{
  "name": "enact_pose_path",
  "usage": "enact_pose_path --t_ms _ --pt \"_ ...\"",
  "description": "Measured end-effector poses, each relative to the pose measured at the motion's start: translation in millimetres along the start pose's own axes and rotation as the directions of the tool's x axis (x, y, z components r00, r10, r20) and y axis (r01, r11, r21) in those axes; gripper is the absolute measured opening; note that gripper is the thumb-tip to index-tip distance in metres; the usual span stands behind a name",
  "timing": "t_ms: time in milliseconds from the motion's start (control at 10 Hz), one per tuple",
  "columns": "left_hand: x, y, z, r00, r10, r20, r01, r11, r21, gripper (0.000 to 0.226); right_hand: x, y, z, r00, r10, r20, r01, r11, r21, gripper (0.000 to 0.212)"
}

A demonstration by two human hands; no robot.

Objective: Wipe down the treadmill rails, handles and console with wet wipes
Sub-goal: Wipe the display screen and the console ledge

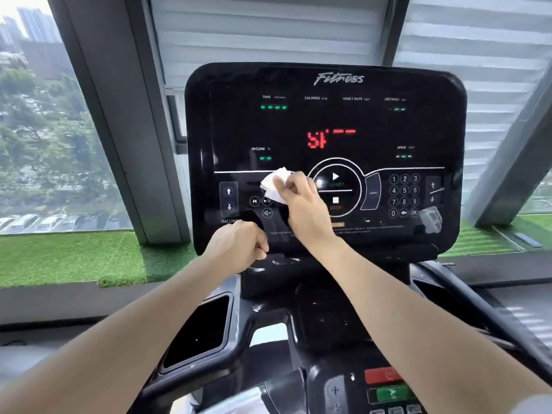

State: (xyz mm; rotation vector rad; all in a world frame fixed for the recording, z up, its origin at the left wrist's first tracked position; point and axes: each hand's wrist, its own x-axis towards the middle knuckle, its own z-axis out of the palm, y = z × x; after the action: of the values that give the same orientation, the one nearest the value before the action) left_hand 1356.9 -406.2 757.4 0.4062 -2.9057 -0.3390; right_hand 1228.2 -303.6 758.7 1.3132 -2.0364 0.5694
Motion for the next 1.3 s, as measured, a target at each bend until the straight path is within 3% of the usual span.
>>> enact_pose_path --t_ms 100,200,300,400,500,600,700,800,900,1000,1100,1200,1300 --pt "0 12 3 0.999 0.028 -0.035 -0.028 1.000 -0.003 0.013 9 35 -18 0.994 0.018 -0.108 -0.024 0.998 -0.058 0.025" --pt "4 34 12 0.997 0.055 -0.057 -0.058 0.997 -0.047 0.020 -1 86 -38 0.937 0.274 -0.218 -0.296 0.952 -0.078 0.016" --pt "11 59 22 0.995 0.055 -0.078 -0.062 0.994 -0.088 0.027 -15 119 -49 0.744 0.583 -0.326 -0.628 0.776 -0.047 0.015" --pt "21 86 31 0.997 0.048 -0.057 -0.054 0.992 -0.111 0.031 -15 105 -49 0.681 0.672 -0.291 -0.669 0.733 0.128 0.028" --pt "33 109 40 0.999 0.049 -0.013 -0.050 0.993 -0.107 0.031 -20 86 -36 0.936 0.353 -0.015 -0.345 0.923 0.170 0.054" --pt "41 125 51 0.998 0.060 0.019 -0.057 0.993 -0.108 0.029 -26 113 -43 0.997 0.065 0.049 -0.070 0.993 0.094 0.048" --pt "44 134 59 0.998 0.056 -0.007 -0.056 0.995 -0.078 0.024 -42 154 -61 0.987 0.147 -0.067 -0.148 0.989 -0.007 0.011" --pt "47 139 60 0.999 -0.001 -0.045 -0.001 0.998 -0.059 0.020 -50 198 -79 0.876 0.450 -0.172 -0.446 0.893 0.062 0.018" --pt "49 144 58 0.999 -0.031 -0.034 0.031 0.999 -0.023 0.018 -47 185 -72 0.737 0.650 -0.184 -0.611 0.758 0.229 0.035" --pt "49 149 55 0.998 -0.055 -0.017 0.055 0.998 0.007 0.018 -55 148 -53 0.942 0.319 -0.102 -0.298 0.937 0.180 0.052" --pt "53 155 54 0.997 -0.075 0.029 0.073 0.994 0.079 0.019 -58 157 -51 0.998 0.058 0.029 -0.063 0.980 0.189 0.028" --pt "61 175 58 0.997 -0.059 0.046 0.055 0.995 0.080 0.025 -44 190 -77 0.988 0.121 -0.093 -0.113 0.990 0.087 0.026" --pt "72 202 65 0.999 -0.012 0.032 0.010 0.998 0.067 0.026 -23 228 -95 0.963 0.255 -0.092 -0.238 0.957 0.168 0.013"
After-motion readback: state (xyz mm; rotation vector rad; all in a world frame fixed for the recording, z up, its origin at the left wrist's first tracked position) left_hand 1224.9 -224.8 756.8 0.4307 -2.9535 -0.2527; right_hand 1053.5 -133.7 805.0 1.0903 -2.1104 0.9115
